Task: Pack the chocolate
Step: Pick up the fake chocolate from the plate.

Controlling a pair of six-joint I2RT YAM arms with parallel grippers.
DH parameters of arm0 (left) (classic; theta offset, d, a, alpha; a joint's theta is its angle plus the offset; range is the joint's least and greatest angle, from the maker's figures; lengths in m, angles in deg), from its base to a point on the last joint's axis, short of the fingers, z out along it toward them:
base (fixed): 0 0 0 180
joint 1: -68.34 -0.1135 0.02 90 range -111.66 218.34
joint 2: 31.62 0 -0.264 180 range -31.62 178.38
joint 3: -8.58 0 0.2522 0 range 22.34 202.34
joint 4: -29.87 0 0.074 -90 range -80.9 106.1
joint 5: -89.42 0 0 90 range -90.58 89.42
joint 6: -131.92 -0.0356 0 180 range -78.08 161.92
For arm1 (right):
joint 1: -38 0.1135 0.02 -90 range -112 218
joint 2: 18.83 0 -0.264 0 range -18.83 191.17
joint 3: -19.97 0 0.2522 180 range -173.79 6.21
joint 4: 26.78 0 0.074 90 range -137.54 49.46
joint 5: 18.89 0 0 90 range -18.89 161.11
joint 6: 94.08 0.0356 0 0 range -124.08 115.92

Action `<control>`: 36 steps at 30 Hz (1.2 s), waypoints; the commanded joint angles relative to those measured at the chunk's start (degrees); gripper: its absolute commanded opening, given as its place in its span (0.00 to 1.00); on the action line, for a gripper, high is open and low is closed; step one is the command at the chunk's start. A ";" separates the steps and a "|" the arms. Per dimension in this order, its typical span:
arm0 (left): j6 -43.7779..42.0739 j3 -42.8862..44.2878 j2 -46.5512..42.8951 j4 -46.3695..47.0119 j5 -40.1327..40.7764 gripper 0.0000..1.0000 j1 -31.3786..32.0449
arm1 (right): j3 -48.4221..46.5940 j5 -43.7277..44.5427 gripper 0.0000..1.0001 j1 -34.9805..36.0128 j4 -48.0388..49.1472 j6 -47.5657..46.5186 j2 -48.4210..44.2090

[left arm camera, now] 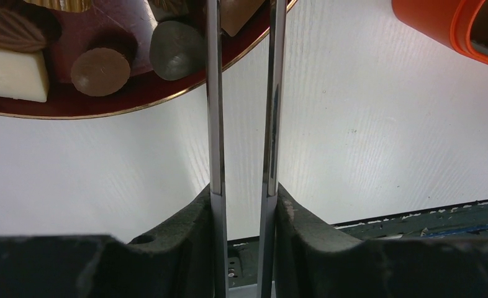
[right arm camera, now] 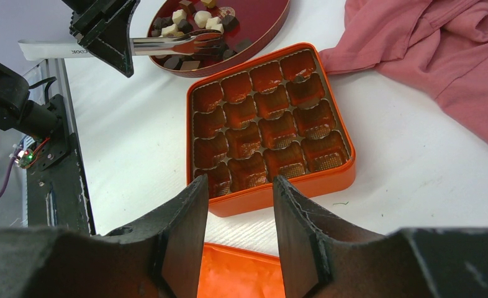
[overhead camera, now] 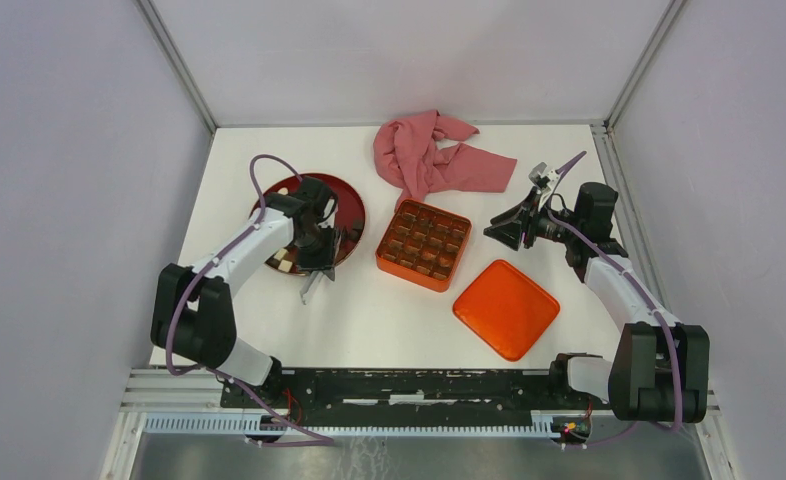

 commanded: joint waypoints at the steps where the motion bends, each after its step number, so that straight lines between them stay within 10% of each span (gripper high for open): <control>1: -2.27 0.41 0.45 1.67 0.17 0.39 0.21 | -2.15 -0.46 0.48 -0.02 1.16 -0.70 -0.71; 4: -2.48 0.41 0.92 1.94 0.19 0.34 0.24 | -2.15 -0.52 0.48 -0.02 1.14 -0.71 -0.80; 8: -2.28 0.91 0.10 2.28 1.57 0.02 0.12 | -2.14 -0.48 0.49 -0.02 1.11 -0.73 -0.80; 36: -0.99 2.52 -6.92 2.02 4.18 0.02 0.09 | -2.06 -0.57 0.48 -0.02 1.19 -0.74 -0.98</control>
